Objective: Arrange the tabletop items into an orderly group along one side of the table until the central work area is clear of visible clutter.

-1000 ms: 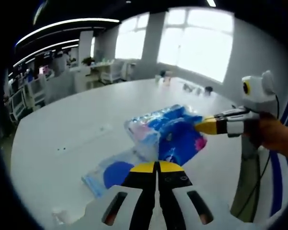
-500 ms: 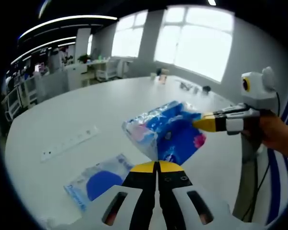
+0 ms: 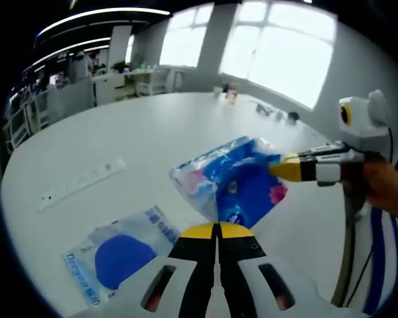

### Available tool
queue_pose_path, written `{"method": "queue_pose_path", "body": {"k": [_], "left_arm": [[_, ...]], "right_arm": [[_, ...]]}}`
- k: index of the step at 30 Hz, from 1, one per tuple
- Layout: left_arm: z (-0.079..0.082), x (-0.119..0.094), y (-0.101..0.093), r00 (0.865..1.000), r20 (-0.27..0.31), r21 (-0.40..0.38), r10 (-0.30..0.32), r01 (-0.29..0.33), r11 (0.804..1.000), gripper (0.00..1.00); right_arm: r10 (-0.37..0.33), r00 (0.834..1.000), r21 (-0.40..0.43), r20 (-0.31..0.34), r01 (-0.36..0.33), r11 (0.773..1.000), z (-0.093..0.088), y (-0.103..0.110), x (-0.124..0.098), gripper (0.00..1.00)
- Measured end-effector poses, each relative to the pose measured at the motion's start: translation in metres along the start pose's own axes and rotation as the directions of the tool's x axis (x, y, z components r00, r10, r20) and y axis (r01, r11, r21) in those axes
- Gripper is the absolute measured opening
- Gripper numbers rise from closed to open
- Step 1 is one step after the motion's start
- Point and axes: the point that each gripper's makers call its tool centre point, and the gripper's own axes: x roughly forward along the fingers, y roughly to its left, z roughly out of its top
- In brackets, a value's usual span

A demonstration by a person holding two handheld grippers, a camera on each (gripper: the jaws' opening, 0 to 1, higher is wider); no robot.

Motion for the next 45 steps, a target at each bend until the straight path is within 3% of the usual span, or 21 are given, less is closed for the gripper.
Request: {"method": "queue_pose_path", "body": {"k": [16,29,45], "left_arm": [[-0.034,0.041,0.02,0.996,-0.073,-0.101,0.058,-0.065,0.993,0.0],[-0.045,0.051,0.023,0.992,-0.103,-0.139,0.075,-0.089,0.986,0.0],[-0.05,0.054,0.024,0.988,-0.12,-0.155,0.099,-0.117,0.981,0.0]], "right_arm": [[0.025,0.998,0.011,-0.064,-0.025,1.0,-0.032,-0.022,0.046,0.0],[0.038,0.996,0.021,-0.084,-0.036,0.999,-0.043,-0.029,0.06,0.0],[0.039,0.994,0.026,-0.099,-0.037,0.999,-0.051,-0.027,0.06,0.0]]}}
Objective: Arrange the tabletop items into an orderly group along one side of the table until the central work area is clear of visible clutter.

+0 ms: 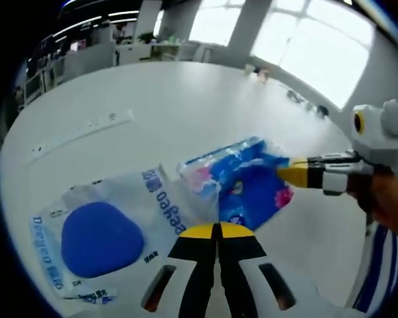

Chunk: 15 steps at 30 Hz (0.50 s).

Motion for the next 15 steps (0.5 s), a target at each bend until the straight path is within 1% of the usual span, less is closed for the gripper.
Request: {"method": "queue_pose_path", "body": {"k": [8,14,15], "left_arm": [[0.0038,-0.0023,0.0004,1.0,0.005,0.007,0.009,-0.009,1.0,0.0],[0.0062,-0.0038,0.0014,1.0,0.01,0.019,0.013,-0.013,1.0,0.0],[0.0064,-0.0041,0.0005,1.0,0.011,0.018,0.009,-0.01,1.0,0.0]], "right_arm": [[0.004,1.0,0.011,-0.002,-0.004,1.0,-0.0016,0.0017,-0.0001,0.0],[0.006,1.0,0.014,0.002,-0.006,1.0,0.001,0.0028,-0.0004,0.0],[0.0,1.0,0.005,0.001,0.0,1.0,0.0015,0.0018,-0.0007,0.0]]}}
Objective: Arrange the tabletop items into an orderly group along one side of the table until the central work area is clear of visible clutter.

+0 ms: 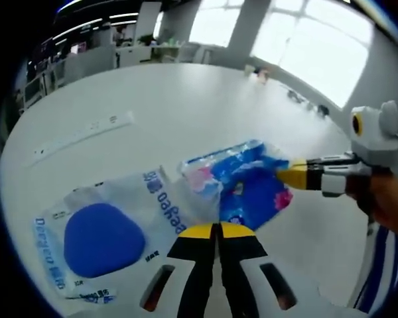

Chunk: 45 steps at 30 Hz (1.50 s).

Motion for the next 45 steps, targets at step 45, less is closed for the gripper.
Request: {"method": "queue_pose_path", "body": {"k": [45], "left_arm": [[-0.004,-0.009,0.001,1.0,0.021,0.025,0.007,-0.007,1.0,0.03]], "right_arm": [[0.016,1.0,-0.016,-0.004,-0.016,1.0,-0.008,-0.003,0.009,0.0]]}}
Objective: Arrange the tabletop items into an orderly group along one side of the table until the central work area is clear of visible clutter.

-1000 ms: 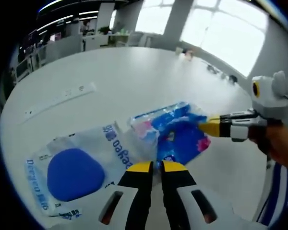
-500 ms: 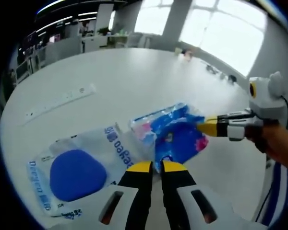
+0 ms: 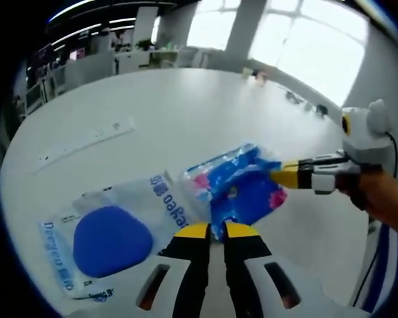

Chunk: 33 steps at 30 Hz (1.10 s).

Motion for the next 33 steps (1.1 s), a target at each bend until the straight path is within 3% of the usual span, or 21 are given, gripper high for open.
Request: {"method": "queue_pose_path", "body": {"k": [11,19,25,33], "left_arm": [[0.003,-0.001,-0.002,1.0,0.013,0.0,-0.014,0.014,1.0,0.09],[0.009,-0.004,-0.006,0.999,0.033,0.025,-0.028,0.027,0.999,0.17],[0.013,-0.005,-0.008,0.998,0.045,0.036,-0.045,0.044,0.998,0.3],[0.014,-0.007,-0.007,0.998,0.045,0.049,-0.051,0.049,0.998,0.36]], "right_arm": [[0.002,1.0,-0.012,0.003,-0.002,1.0,0.001,0.001,0.0,0.0],[0.003,1.0,-0.011,0.007,-0.003,1.0,0.002,0.0,0.0,0.01],[-0.009,1.0,-0.014,0.008,0.009,1.0,0.001,-0.002,-0.001,0.05],[-0.005,1.0,-0.01,0.011,0.005,1.0,0.002,-0.001,-0.001,0.1]]}}
